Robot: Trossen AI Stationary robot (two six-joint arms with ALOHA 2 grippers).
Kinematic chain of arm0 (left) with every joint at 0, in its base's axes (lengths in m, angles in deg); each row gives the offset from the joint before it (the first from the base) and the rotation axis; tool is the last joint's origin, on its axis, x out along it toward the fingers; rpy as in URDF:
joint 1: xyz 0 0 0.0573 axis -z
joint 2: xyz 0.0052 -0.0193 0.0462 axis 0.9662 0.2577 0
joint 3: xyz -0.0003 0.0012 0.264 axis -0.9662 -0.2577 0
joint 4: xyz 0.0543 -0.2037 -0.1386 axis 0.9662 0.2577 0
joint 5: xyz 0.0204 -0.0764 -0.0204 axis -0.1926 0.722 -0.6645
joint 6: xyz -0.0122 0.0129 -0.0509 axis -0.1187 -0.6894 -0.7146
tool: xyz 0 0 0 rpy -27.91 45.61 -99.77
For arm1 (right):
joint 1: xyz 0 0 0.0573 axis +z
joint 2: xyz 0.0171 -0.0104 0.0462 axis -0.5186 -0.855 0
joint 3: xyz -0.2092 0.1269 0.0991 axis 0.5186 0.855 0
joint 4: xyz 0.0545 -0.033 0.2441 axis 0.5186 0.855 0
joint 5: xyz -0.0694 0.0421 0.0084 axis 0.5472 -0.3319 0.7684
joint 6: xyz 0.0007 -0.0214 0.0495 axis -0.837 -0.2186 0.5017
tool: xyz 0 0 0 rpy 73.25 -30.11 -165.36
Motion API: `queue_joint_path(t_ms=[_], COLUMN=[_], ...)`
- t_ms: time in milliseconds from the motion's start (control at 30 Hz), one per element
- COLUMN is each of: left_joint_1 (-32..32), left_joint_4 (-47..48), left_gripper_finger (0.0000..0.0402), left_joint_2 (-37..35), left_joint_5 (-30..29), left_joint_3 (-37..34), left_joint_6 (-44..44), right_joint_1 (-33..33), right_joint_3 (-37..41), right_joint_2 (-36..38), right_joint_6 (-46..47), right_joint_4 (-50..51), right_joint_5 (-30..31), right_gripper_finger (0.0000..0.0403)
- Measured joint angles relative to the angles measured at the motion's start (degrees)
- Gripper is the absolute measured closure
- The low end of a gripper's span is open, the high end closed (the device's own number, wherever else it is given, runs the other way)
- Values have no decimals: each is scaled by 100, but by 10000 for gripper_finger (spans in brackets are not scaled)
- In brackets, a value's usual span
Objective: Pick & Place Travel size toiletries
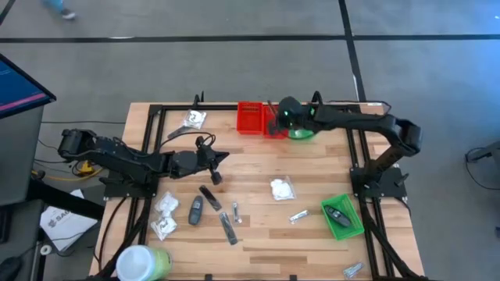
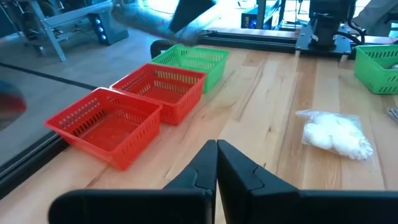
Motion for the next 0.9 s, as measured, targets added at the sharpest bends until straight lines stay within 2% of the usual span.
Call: queue_joint_path(t_ms=[267,700,900], left_joint_1=[-2,9,9], left_joint_4=[-43,-42,-41], left_gripper_finger=[398,398,398], left_joint_2=[-1,-2,-2], left_joint_5=[-1,18,33], left_joint_3=[2,-13,-17], left_joint_6=[37,128,126], right_joint_1=[-719,-749,-706], right_joint_3=[-226,-1594,-1857], right_joint_2=[-950,-2073,-2163], right_joint_6=[1,-99,-158], right_joint_4=[36,1298,1450], right_joint_5=[-1096,-1062,-1018], right_gripper_finger=[403,400,360])
